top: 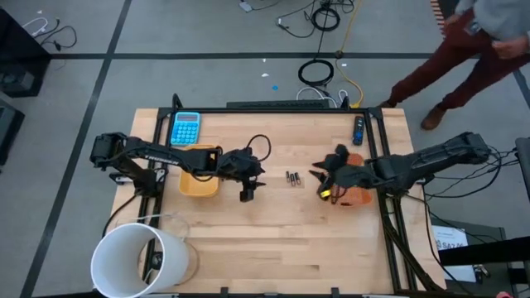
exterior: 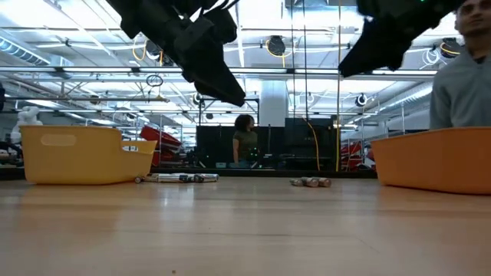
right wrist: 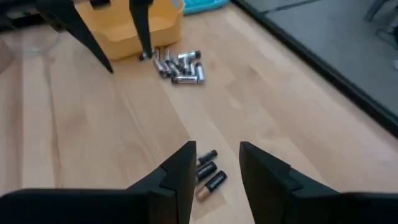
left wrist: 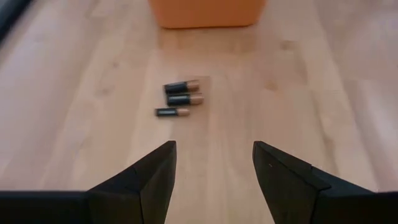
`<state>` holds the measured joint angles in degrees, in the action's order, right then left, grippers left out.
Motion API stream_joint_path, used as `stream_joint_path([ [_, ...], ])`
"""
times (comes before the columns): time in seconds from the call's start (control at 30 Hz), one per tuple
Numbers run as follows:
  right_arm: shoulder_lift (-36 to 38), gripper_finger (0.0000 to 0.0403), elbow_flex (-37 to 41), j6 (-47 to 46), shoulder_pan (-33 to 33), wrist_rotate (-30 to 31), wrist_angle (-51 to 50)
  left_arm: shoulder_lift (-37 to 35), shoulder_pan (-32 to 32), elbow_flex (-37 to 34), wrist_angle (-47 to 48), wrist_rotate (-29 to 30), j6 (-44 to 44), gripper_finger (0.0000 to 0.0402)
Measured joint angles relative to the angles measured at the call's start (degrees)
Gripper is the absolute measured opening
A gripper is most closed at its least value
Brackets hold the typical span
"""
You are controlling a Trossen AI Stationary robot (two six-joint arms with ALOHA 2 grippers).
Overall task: Sort batteries
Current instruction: Put the black battery into the orange bin
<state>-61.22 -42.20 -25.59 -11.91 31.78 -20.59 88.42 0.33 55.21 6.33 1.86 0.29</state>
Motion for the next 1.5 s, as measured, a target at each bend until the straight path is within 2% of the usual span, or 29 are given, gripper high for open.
stream_joint_path([
  [0.17,-9.9,0.0116,-2.3,1.3,5.0,-6.2,1.1,0.0,-3.5,0.0,0.0,6.0,0.2,0.0223],
  [0.33,-19.1,0.0129,-7.1,3.3,9.1,-11.3,0.8,-0.1,-5.7,-1.0,-0.2,7.0,0.1,0.0223],
  [0.5,-27.9,0.0139,-14.4,6.7,12.3,-15.6,-6.0,-0.1,-6.4,-1.2,2.2,3.4,-1.0,0.0223],
  [0.63,-32.6,0.0143,-16.9,6.2,15.1,-19.8,-8.7,-0.1,-6.5,-1.2,4.6,-0.4,-5.4,0.0223],
  [0.73,-34.6,0.0143,-16.9,5.1,16.1,-19.8,-10.6,-0.1,-7.2,-1.2,4.8,0.8,-7.9,0.0223],
  [0.97,-36.5,0.0144,-16.9,1.5,16.4,-20.3,-13.5,-0.1,-9.8,-1.2,4.7,8.6,-9.0,0.0223],
  [1.13,-39.4,0.0144,-17.4,0.9,16.4,-21.7,-15.4,-0.1,-10.2,-1.2,3.5,9.0,-9.0,0.0223],
  [1.27,-42.0,0.0144,-21.0,0.8,16.4,-20.6,-19.7,-0.2,-10.2,-1.2,2.4,8.9,-9.0,0.0223],
  [1.5,-42.4,0.0144,-24.9,-0.6,16.3,-19.9,-26.6,-0.2,-10.1,-1.2,4.0,8.9,-9.5,0.0223],
])
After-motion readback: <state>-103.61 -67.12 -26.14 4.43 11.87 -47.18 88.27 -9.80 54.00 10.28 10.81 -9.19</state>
